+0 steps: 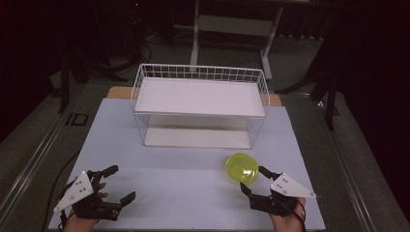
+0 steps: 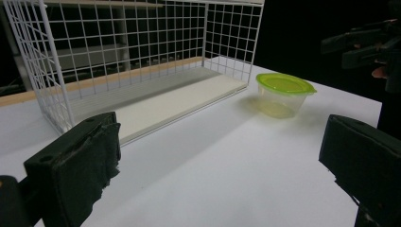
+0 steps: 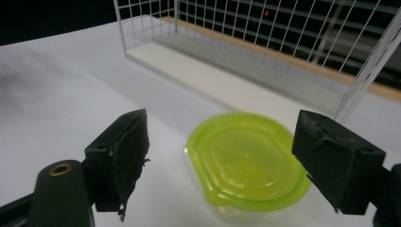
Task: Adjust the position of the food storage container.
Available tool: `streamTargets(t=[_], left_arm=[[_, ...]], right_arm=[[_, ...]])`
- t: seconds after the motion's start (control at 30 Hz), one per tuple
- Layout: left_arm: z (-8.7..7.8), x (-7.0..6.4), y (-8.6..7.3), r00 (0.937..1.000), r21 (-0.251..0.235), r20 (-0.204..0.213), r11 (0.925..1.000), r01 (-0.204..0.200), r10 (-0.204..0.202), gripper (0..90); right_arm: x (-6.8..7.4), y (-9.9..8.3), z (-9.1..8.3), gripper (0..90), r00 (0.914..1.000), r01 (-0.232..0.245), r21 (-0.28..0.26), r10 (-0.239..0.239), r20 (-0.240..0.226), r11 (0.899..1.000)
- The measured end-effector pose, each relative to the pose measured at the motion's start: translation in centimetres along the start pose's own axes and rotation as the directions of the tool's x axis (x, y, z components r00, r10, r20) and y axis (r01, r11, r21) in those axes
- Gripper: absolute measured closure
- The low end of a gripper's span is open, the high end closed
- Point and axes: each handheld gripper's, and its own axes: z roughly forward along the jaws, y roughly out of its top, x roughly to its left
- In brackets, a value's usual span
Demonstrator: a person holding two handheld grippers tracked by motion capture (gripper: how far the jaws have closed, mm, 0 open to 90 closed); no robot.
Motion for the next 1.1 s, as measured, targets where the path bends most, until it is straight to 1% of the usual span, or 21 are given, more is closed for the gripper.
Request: streamTargets(t=[0.1, 0.2, 0.23, 0.27, 0.37, 0.4, 0.43, 0.5, 0.6, 0.63, 0.67, 0.7, 0.8, 0.83, 0.9, 1.03, 1.1], left_arm=[[-0.1, -0.1, 0.0, 1.0000, -0.007, 0.002, 1.0000, 0.002, -0.002, 0.5], [-0.1, -0.1, 0.0, 1.0000, -0.009, 0.003, 1.0000, 0.000, 0.000, 0.5], [-0.1, -0.1, 0.1, 1.0000, -0.009, 0.004, 1.0000, -0.001, 0.001, 0.5], [-0.1, -0.2, 0.1, 1.0000, -0.007, 0.007, 1.0000, -0.005, 0.005, 0.5], [0.0, -0.3, 0.1, 0.9999, -0.010, 0.014, 0.9999, -0.007, 0.008, 0.5], [0.0, -0.3, 0.1, 0.9998, -0.008, 0.014, 0.9999, -0.011, 0.011, 0.5], [0.0, -0.4, 0.1, 0.9998, -0.009, 0.016, 0.9999, -0.011, 0.011, 0.5], [0.0, -0.4, 0.1, 0.9998, -0.012, 0.019, 0.9999, -0.010, 0.010, 0.5], [0.0, -0.5, 0.1, 0.9997, -0.014, 0.023, 0.9999, -0.010, 0.010, 0.5], [0.1, -0.6, 0.1, 0.9996, -0.012, 0.024, 0.9998, -0.013, 0.014, 0.5], [0.1, -0.6, 0.1, 0.9995, -0.011, 0.026, 0.9998, -0.016, 0.016, 0.5], [0.1, -0.6, 0.1, 0.9994, -0.010, 0.028, 0.9998, -0.018, 0.018, 0.5], [0.1, -0.6, 0.1, 0.9994, -0.010, 0.031, 0.9998, -0.016, 0.016, 0.5], [0.1, -0.6, 0.1, 0.9994, -0.011, 0.031, 0.9999, -0.013, 0.013, 0.5], [0.1, -0.6, 0.1, 0.9995, -0.013, 0.030, 0.9999, -0.009, 0.010, 0.5], [0.1, -0.5, 0.1, 0.9996, -0.013, 0.029, 0.9999, -0.005, 0.005, 0.5], [0.2, -0.6, 0.1, 0.9996, -0.012, 0.029, 0.9999, -0.008, 0.008, 0.5]], right_arm=[[0.2, -0.1, 0.2, 19.1, 0.9999, -0.007, 0.026, 0.007, -0.011, 1.000], [0.3, 0.0, 0.2, 19.1, 0.9998, -0.007, 0.030, 0.008, -0.021, 1.000], [0.6, 0.1, 0.2, 19.1, 0.9996, 0.012, 0.036, -0.011, -0.028, 0.999], [0.8, 0.2, 0.2, 19.1, 0.9993, 0.016, 0.037, -0.015, -0.034, 0.999], [1.3, 0.6, 0.3, 18.9, 0.9978, 0.027, 0.029, -0.025, -0.062, 0.999], [1.6, 1.0, 0.3, 18.9, 0.9957, 0.029, 0.026, -0.026, -0.089, 0.999], [1.6, 1.0, 0.3, 18.8, 0.9957, 0.029, 0.026, -0.026, -0.089, 0.999], [1.9, 1.5, 0.2, 18.2, 0.9939, 0.036, 0.021, -0.034, -0.105, 0.999], [2.0, 2.3, 0.2, 18.0, 0.9916, 0.029, 0.017, -0.026, -0.127, 0.999], [1.8, 2.8, 0.3, 18.2, 0.9904, 0.024, 0.014, -0.022, -0.136, 1.000], [1.8, 2.8, 0.3, 18.2, 0.9904, 0.024, 0.014, -0.022, -0.136, 1.000], [1.6, 3.4, 0.3, 18.2, 0.9927, 0.028, 0.004, -0.027, -0.118, 1.000], [1.3, 3.7, 0.4, 18.2, 0.9931, 0.021, -0.001, -0.021, -0.115, 1.000], [0.8, 3.9, 0.5, 17.4, 0.9940, 0.009, -0.008, -0.010, -0.109, 1.000], [0.6, 4.0, 0.5, 17.2, 0.9944, 0.006, -0.018, -0.007, -0.106, 1.000], [-0.5, 4.4, 0.8, 16.2, 0.9965, 0.001, -0.021, -0.003, -0.084, 1.000], [-1.2, 4.5, 1.0, 14.3, 0.9967, -0.015, -0.022, 0.013, -0.079, 1.000]])
